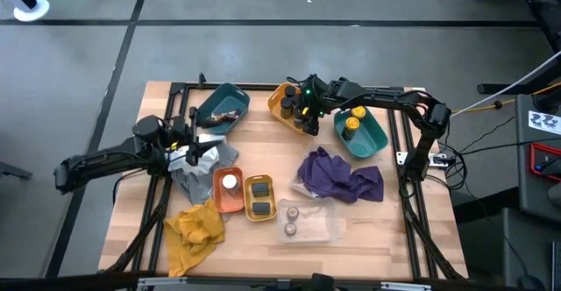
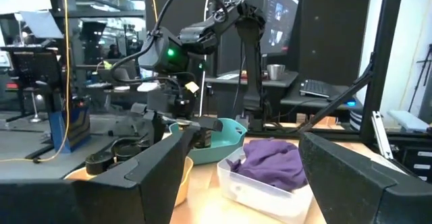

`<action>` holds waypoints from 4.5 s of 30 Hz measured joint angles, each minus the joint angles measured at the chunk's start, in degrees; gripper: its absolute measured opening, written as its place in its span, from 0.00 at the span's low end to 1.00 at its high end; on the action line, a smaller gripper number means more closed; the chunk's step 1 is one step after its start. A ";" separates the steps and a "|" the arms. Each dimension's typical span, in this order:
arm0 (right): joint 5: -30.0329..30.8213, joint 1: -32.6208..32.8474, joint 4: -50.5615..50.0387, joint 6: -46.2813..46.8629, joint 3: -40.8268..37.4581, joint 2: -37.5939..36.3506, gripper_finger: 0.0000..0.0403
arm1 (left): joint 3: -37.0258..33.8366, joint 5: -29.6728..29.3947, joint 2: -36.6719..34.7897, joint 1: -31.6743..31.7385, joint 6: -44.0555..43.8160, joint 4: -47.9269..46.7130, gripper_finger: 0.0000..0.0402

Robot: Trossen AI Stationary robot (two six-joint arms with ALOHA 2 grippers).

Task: Sort spices by type
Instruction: Put the green spice bottle into the yellow bin, then return to Home Position

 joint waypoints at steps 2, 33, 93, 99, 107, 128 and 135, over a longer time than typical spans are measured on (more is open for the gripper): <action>0.04 0.00 -0.02 0.00 0.00 0.00 0.69 | -1.12 -0.02 -1.26 0.00 -0.21 0.65 0.68; 8.44 0.02 -7.79 3.48 -4.12 -38.80 0.71 | -8.21 -1.44 -10.22 0.02 -2.59 1.93 0.68; 5.00 -0.04 33.97 17.65 -75.38 -100.40 0.71 | -8.21 -6.19 -9.09 0.02 -2.08 -9.89 0.68; 5.02 -0.04 33.84 18.13 -75.43 -99.71 0.71 | -8.21 -6.20 -9.09 0.02 -1.58 -9.91 0.68; 5.05 -0.04 33.65 18.12 -75.52 -99.71 0.71 | -8.21 -6.20 -9.09 0.02 -1.65 -9.93 0.68; 5.22 -0.04 33.42 18.14 -75.63 -99.71 0.71 | -8.21 -6.21 -9.09 0.02 -1.69 -9.97 0.68; 5.22 -0.04 33.40 18.14 -75.65 -99.71 0.71 | -8.21 -6.22 -9.09 0.02 -1.69 -9.97 0.68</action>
